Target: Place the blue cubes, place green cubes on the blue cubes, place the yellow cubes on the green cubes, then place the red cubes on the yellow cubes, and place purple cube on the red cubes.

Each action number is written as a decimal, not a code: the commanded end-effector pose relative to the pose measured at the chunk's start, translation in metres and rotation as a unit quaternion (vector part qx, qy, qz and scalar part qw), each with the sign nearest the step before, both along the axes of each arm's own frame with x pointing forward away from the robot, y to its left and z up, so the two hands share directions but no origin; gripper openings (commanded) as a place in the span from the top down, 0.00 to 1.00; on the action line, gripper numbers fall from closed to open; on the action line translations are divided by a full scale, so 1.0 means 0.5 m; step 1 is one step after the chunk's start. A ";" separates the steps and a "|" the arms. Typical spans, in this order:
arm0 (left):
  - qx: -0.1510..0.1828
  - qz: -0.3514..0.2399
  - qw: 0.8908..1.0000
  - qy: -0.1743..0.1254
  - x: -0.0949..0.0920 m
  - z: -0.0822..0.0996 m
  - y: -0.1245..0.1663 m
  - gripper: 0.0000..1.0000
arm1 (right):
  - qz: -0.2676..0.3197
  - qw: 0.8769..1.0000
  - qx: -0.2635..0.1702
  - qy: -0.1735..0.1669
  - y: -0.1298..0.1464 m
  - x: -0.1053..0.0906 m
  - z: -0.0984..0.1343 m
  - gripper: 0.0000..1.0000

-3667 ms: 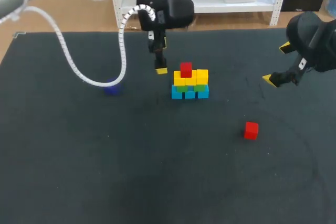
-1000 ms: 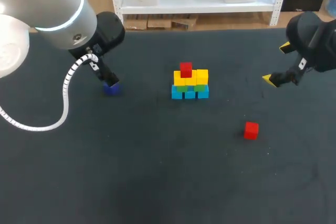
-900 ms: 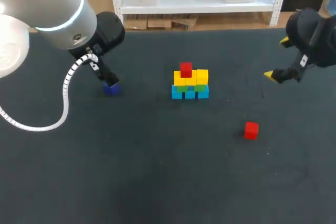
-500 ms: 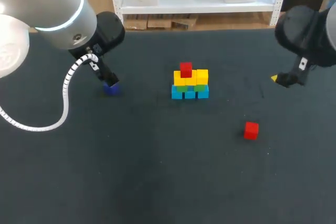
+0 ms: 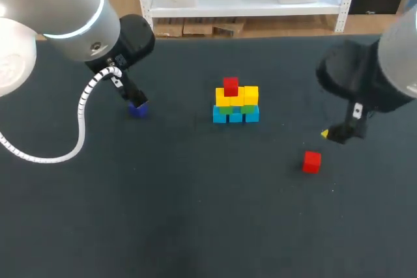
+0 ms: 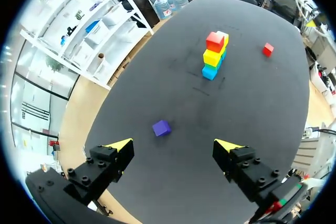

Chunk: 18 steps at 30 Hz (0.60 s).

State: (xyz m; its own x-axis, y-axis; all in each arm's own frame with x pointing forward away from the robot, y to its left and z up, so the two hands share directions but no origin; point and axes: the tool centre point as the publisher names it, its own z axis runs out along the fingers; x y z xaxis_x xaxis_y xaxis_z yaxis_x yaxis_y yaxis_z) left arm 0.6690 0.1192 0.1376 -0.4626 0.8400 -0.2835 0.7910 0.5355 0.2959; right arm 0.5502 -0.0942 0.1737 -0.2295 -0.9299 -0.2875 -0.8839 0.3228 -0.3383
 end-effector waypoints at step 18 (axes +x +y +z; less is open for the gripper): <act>-0.001 -0.002 1.000 0.001 0.000 0.000 0.003 0.00 | 0.017 0.996 -0.019 0.090 0.010 -0.029 -0.163 0.00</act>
State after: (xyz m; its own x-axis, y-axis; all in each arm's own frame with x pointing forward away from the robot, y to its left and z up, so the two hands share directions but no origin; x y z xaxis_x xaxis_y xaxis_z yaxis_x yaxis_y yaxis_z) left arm 0.6689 0.1192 0.1376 -0.4626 0.8400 -0.2835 0.7910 0.5355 0.2959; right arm 0.5340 -0.0909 0.1001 -0.2447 -0.9471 -0.2077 -0.9400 0.2842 -0.1887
